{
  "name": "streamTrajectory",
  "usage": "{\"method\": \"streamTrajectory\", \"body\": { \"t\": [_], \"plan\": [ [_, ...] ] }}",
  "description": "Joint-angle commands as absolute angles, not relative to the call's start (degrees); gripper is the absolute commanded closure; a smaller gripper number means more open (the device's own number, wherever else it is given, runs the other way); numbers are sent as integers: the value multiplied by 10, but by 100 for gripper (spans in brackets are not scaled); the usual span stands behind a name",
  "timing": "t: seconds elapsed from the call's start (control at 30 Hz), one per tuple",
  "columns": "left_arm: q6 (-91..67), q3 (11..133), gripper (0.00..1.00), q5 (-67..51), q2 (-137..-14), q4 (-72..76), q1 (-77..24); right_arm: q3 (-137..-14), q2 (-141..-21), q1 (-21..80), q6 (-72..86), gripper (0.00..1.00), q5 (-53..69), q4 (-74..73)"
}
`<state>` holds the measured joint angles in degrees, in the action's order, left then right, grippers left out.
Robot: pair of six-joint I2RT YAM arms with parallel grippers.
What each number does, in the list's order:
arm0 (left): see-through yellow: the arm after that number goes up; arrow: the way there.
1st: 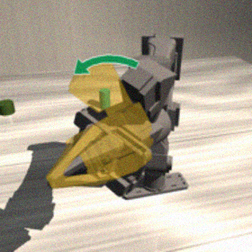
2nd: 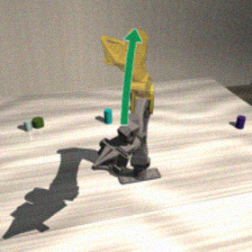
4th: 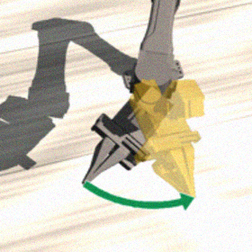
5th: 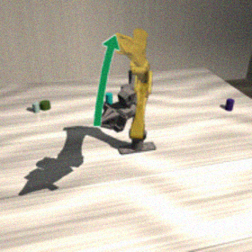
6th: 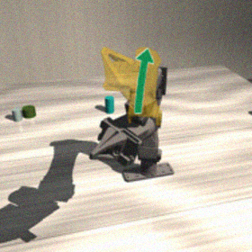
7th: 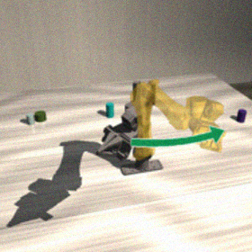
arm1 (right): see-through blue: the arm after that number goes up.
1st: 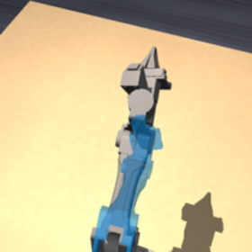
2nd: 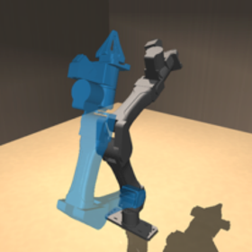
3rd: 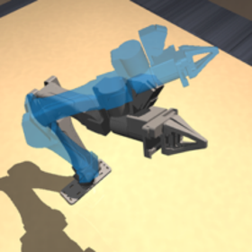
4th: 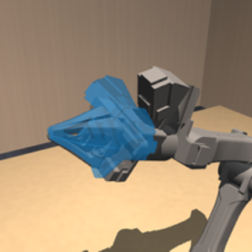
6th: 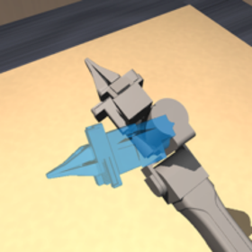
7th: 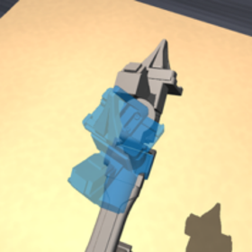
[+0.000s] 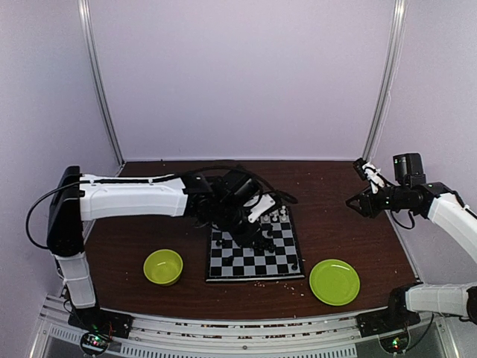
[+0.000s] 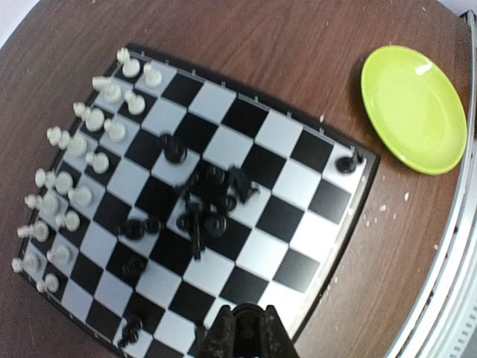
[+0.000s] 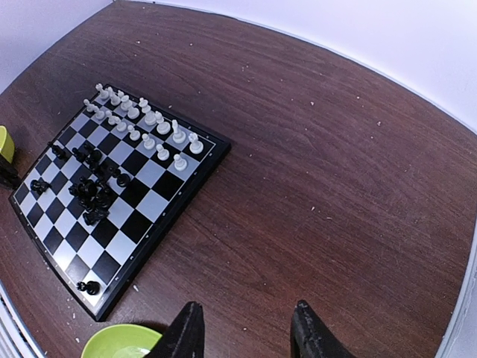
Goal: Set up the chess pieces on the board
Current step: Place the rook at h8.
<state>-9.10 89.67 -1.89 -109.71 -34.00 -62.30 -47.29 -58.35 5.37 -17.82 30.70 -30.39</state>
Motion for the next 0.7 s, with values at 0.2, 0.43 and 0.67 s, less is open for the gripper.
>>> {"method": "streamTrajectory", "body": {
  "t": [0.2, 0.43, 0.67],
  "plan": [
    [-163, 676, 92, 16, -979, -290, -635, -488, -609, 54, -190, 62, 324, -313],
    [-168, 659, 92, 52, -1003, -295, -634, -488, -614, 54, -192, 62, 326, -315],
    [-174, 663, 93, 62, -1021, -307, -629, -487, -612, 54, -192, 62, 325, -315]
  ]
}}
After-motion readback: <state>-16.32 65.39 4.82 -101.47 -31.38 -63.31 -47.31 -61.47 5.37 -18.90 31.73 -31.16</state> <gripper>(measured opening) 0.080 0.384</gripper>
